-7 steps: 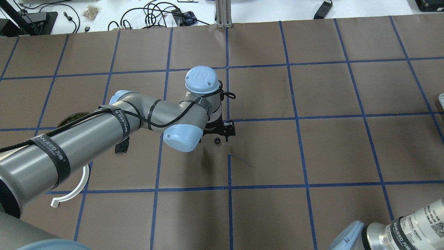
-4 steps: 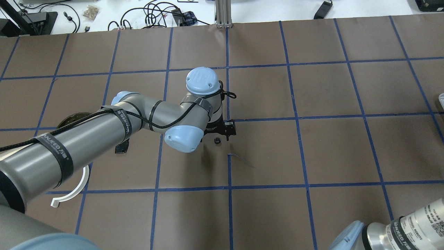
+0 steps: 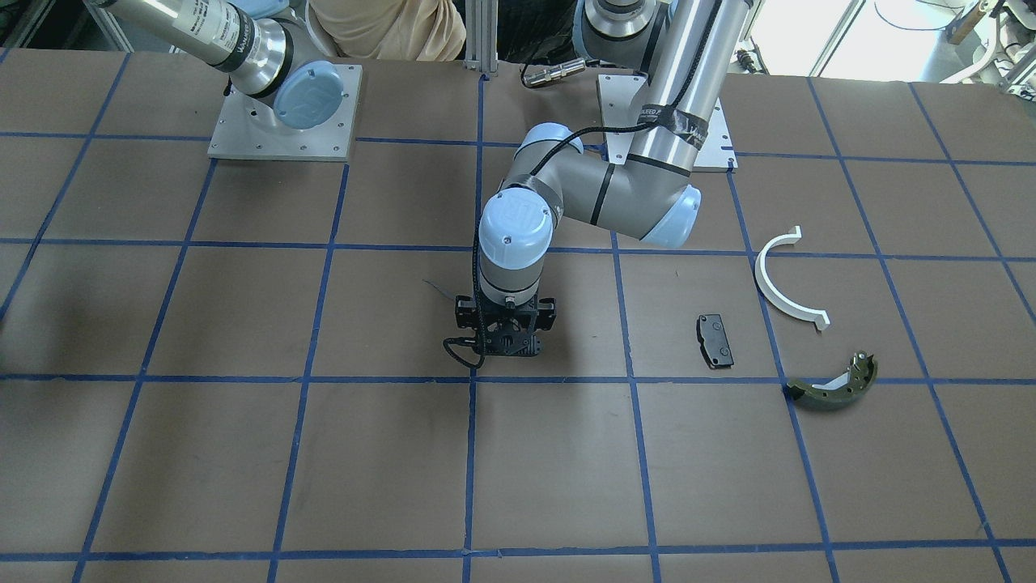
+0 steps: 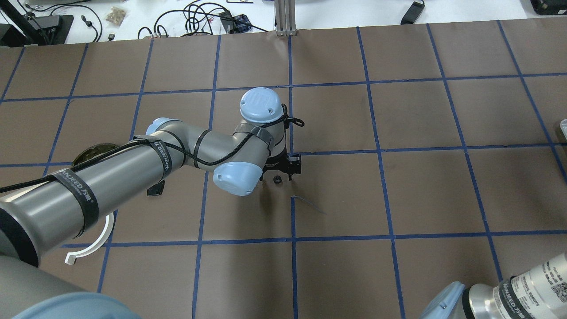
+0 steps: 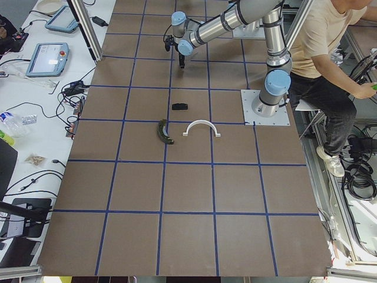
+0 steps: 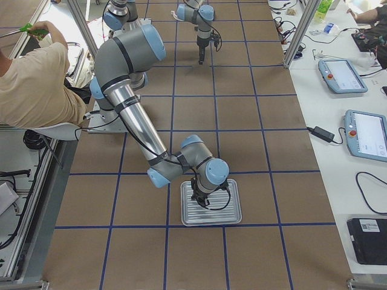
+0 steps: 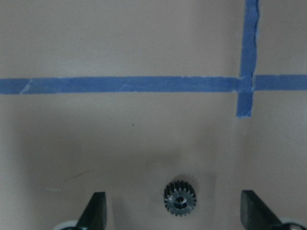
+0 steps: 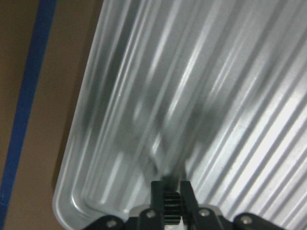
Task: Place bearing gear from tray to pile
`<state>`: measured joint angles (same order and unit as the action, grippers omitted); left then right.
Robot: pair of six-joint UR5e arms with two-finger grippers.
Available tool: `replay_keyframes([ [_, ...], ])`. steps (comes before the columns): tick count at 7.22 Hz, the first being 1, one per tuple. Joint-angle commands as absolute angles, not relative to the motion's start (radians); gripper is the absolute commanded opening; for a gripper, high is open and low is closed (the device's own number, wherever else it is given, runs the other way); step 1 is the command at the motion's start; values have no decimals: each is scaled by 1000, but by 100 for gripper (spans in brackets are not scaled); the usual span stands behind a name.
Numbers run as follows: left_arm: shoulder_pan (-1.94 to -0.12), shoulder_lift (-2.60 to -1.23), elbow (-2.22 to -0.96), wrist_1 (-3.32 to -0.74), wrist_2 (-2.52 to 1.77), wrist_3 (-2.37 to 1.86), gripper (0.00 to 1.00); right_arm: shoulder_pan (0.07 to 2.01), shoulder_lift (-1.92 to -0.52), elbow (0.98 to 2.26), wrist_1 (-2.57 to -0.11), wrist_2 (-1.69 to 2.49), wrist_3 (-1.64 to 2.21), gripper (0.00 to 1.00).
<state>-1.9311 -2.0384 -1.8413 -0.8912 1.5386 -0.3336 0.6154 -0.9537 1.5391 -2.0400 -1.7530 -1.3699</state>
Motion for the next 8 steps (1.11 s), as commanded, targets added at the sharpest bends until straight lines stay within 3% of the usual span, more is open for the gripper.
replay_keyframes([
  [1,-1931,-2043,-1844,-891,1537,-336,5,617,-971,1523,-2029,-1758,-1370,0],
  [4,-1931,-2053,-1835,-888,1539,-322,0,662,-1073,1534,-1997,-1672,-1233,0],
  [8,-1844,-1919,-1804,-1003,1529,-313,0,878,-1154,1537,-1913,-1631,-964,0],
])
